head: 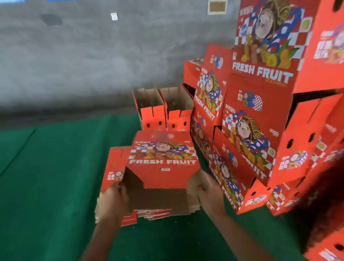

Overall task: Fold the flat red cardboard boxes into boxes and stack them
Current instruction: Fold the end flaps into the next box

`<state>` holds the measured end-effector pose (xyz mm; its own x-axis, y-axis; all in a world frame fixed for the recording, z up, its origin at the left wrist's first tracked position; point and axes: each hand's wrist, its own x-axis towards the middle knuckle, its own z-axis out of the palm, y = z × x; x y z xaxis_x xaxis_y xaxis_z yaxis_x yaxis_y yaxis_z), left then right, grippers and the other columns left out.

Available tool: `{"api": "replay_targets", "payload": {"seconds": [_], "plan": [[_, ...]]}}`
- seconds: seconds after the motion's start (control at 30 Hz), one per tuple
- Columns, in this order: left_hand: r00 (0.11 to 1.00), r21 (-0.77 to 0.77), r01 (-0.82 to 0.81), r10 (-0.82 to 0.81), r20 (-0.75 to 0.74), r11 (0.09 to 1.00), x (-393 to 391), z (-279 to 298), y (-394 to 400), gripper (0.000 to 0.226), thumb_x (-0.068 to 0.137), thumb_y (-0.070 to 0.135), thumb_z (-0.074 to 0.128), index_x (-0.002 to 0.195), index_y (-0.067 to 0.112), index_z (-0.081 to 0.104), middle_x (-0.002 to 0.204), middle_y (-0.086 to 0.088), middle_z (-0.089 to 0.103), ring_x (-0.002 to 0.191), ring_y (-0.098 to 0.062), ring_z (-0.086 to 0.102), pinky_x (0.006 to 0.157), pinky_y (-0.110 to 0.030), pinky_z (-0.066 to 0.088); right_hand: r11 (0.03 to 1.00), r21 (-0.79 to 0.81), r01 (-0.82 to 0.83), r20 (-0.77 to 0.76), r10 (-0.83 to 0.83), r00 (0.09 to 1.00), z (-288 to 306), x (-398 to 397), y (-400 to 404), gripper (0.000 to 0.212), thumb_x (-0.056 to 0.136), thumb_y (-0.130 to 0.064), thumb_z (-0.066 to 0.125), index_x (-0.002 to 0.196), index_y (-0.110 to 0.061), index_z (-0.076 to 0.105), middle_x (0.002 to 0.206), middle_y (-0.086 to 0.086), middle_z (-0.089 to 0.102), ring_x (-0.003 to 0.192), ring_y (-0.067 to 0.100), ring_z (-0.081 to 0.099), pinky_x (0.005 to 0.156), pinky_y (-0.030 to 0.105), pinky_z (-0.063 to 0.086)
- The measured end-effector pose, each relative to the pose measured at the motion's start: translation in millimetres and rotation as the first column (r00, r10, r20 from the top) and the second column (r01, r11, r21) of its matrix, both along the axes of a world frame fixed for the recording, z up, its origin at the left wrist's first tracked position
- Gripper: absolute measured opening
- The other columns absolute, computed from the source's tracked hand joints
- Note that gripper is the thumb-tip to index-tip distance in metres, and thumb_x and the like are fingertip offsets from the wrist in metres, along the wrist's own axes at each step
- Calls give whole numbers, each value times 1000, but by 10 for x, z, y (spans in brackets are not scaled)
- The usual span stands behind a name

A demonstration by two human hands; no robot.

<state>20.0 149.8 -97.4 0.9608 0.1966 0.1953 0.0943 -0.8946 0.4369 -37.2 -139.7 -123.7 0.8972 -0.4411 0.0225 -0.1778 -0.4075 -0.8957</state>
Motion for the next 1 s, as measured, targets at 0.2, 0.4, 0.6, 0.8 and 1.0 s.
{"api": "replay_targets", "payload": {"seconds": [0.2,0.4,0.6,0.8,1.0], "plan": [[938,-342,133,-6,347,930,-329,522,-25,40,103,34,57,75,6,58,63,-10,56,61,-35,54,60,-36,34,987,-37,157,314,-138,939,571,-247,-233,19,102,-14,59,112,1,66,96,8,66,89,25,62,83,40,51],[917,-563,174,76,393,808,-784,1030,-213,50,98,52,50,74,9,59,67,-7,63,61,-25,56,60,-41,45,999,-42,-17,329,30,944,1237,-782,-669,25,107,-35,50,117,-18,65,92,12,69,76,18,60,72,34,55],[899,-653,154,169,404,742,-1423,1004,-266,30,87,34,56,101,8,62,90,-4,65,82,-21,55,76,-38,47,965,-148,-219,158,241,958,1413,-1211,-1096,24,104,-19,56,123,-8,64,111,6,69,107,24,64,92,36,50],[932,-715,77,205,300,695,-1870,641,-273,55,77,25,57,128,7,64,110,-12,68,99,-26,62,91,-40,49,968,-106,-228,68,236,969,1111,-1627,-1181,44,103,-14,58,145,-6,50,133,7,60,123,25,57,108,46,46],[938,-565,27,174,298,825,-1818,413,-188,24,84,12,67,103,7,79,114,-17,69,110,-40,63,98,-47,48,975,60,-215,76,211,975,986,-1766,-1173,49,102,-18,62,148,-9,49,139,5,60,128,22,57,109,38,49]]}}
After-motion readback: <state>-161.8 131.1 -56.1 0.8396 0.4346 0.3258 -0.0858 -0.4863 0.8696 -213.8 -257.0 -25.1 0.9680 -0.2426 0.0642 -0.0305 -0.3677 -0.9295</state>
